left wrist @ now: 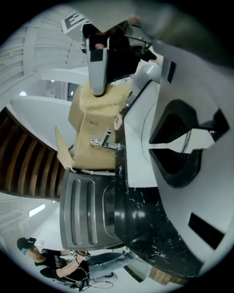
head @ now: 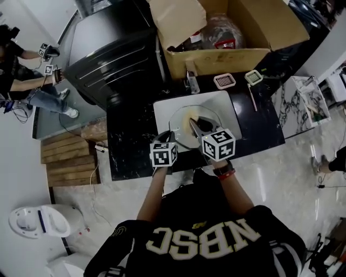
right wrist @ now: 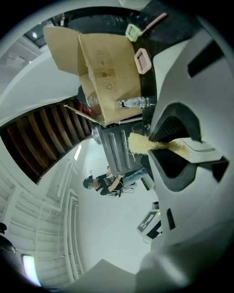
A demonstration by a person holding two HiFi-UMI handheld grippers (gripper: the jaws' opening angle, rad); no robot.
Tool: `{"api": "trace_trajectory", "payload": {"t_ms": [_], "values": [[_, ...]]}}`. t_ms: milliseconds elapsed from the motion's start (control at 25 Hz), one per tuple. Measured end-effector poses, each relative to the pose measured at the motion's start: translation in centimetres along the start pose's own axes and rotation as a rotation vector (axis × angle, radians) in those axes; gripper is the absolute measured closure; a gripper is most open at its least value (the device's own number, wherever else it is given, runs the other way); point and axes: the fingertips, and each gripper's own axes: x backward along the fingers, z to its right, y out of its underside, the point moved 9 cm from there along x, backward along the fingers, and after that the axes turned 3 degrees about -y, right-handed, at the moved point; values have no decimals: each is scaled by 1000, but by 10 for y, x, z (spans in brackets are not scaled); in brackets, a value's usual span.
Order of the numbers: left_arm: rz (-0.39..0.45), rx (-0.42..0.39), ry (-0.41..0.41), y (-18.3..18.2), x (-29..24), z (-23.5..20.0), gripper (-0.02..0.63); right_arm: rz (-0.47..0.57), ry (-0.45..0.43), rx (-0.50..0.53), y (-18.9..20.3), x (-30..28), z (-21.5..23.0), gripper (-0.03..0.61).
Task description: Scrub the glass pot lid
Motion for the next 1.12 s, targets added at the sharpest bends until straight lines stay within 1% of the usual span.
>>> {"api": "trace_trajectory", "payload": {"t_ms": [40, 80, 120, 160, 440, 520, 600, 640, 720, 800, 960, 1120], "values": [[-23, 1, -13, 1, -9, -3, 588, -6, -13, 1, -1, -5, 5, 529], [-47, 1, -24, 3, -17, -5, 544, -13, -24, 2, -2, -10, 10, 529], [-68, 4, -32, 4, -24, -7, 476, -21, -34, 4, -2, -14, 15, 529], [-87, 9, -37, 5, -32, -9, 456, -31, -43, 6, -2, -18, 21, 529], [-181, 36, -58, 14, -76, -19, 424, -84, -86, -8, 1, -48, 59, 529], [-205, 13, -82, 12, -84, -22, 408, -100, -103, -17, 3, -57, 67, 529], [-216, -9, -89, 7, -93, -23, 408, -113, -117, -28, 5, -64, 75, 529], [-219, -4, -82, 5, -98, -23, 407, -120, -124, -33, 6, -67, 78, 529], [-227, 31, -62, 3, -106, -22, 404, -133, -141, -44, 10, -72, 82, 529], [-249, 46, -68, 6, -114, -21, 400, -144, -155, -56, 14, -76, 87, 529], [-325, 56, -130, 19, -127, -26, 381, -158, -167, -85, 20, -82, 100, 529], [-419, 46, -225, 36, -136, -36, 368, -168, -166, -121, 27, -86, 111, 529]]}}
